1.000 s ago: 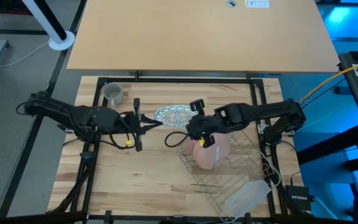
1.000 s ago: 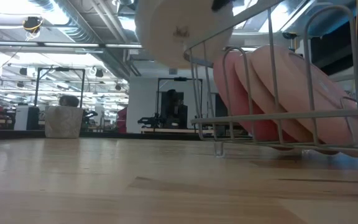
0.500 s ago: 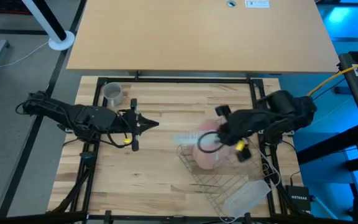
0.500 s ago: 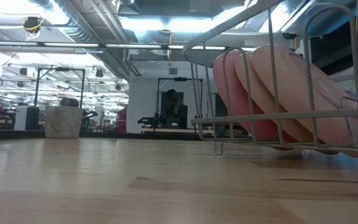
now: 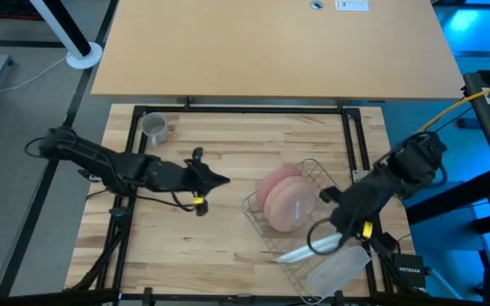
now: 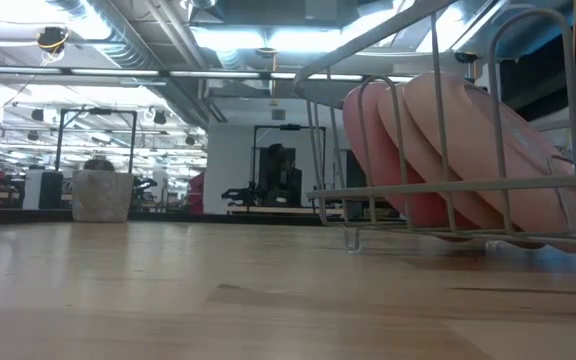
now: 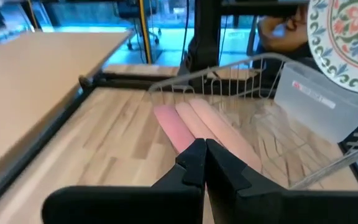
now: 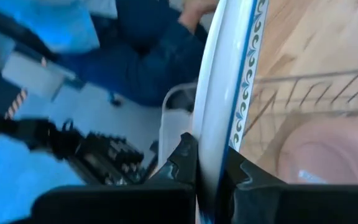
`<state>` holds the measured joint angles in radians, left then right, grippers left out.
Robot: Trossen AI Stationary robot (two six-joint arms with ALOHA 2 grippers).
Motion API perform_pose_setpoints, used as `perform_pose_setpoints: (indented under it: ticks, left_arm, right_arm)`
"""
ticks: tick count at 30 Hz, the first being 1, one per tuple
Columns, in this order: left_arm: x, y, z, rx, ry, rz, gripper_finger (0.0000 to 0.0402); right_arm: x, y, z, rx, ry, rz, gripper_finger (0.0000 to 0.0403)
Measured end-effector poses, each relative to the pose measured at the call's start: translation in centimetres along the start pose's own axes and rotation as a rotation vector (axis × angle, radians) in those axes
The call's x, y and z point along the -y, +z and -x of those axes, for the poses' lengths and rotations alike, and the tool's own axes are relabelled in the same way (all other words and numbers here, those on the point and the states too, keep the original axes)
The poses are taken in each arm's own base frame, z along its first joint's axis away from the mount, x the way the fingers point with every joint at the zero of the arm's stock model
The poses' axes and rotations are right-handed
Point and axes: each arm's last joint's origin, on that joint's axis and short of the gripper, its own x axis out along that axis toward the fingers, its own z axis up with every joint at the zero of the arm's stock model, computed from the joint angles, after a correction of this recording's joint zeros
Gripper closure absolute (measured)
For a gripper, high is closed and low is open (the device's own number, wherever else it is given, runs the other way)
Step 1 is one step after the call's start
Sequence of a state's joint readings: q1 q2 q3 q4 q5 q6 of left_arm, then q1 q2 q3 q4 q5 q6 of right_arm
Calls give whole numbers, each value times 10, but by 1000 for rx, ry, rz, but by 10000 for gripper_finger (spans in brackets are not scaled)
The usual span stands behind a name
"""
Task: Sort dishes
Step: Put the white plate into the dish rack
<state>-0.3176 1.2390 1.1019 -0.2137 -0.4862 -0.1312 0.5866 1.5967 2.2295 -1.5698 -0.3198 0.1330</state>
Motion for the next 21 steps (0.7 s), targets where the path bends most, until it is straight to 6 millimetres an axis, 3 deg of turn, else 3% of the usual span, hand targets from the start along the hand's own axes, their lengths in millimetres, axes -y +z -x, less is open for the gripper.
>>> perform_pose_setpoints:
  ticks: [7, 11, 21]
  left_arm:
    - [23, -17, -31, -36, -23, 9, 401]
    - [36, -23, -40, -30, -45, 11, 401]
    - [48, -27, -41, -27, -76, 86, 401]
  right_arm:
    - [9, -26, -35, -179, -61, -23, 386]
    - [16, -51, -41, -237, -111, -67, 386]
    - [26, -93, -50, -87, -83, 15, 382]
